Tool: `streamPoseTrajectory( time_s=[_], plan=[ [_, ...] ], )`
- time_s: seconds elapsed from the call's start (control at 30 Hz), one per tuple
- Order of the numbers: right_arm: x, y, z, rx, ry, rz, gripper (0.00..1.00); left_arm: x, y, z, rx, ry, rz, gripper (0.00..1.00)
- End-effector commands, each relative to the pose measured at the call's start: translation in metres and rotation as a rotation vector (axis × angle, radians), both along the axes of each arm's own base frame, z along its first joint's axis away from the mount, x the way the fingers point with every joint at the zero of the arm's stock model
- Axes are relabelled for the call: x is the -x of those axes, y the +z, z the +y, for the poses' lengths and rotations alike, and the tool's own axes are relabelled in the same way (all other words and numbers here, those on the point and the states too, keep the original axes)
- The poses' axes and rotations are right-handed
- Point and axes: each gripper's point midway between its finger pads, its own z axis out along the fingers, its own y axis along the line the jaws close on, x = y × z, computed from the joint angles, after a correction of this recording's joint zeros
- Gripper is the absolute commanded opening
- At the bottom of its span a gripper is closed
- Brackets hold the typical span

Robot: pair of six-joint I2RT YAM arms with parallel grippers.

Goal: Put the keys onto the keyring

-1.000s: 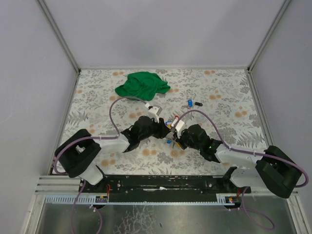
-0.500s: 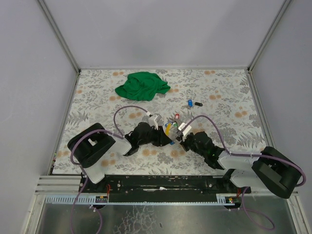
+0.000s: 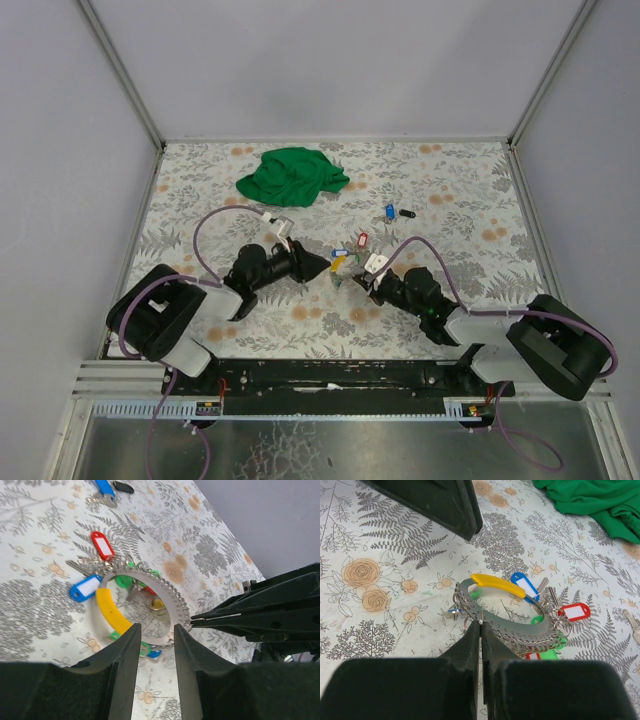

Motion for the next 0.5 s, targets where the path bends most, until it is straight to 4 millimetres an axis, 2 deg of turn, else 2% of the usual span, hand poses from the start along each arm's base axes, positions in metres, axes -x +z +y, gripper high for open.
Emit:
streamPoseTrajectory(
  time_s=[0.0,0.13,0.23,0.47],
  plan=[
    [-0.009,0.045,0.018,-0.100,0.111,-0.109,0.00,-0.014,0.026,0.001,0.003,-0.044,-0.162,0.33],
    [-0.012,0.056,0.022,-0.149,0.143,-0.125,0.00,-0.014,0.021,-0.006,-0.003,-0.096,-0.176,0.33],
    [-0.013,0.063,0.029,-0.182,0.187,-0.136,0.00,-0.008,0.009,-0.006,0.001,-0.112,-0.148,0.33],
    [-0.025,0.073,0.038,-0.203,0.233,-0.160,0.00,0.013,-0.011,-0.019,0.022,-0.157,-0.075,0.33]
  ],
)
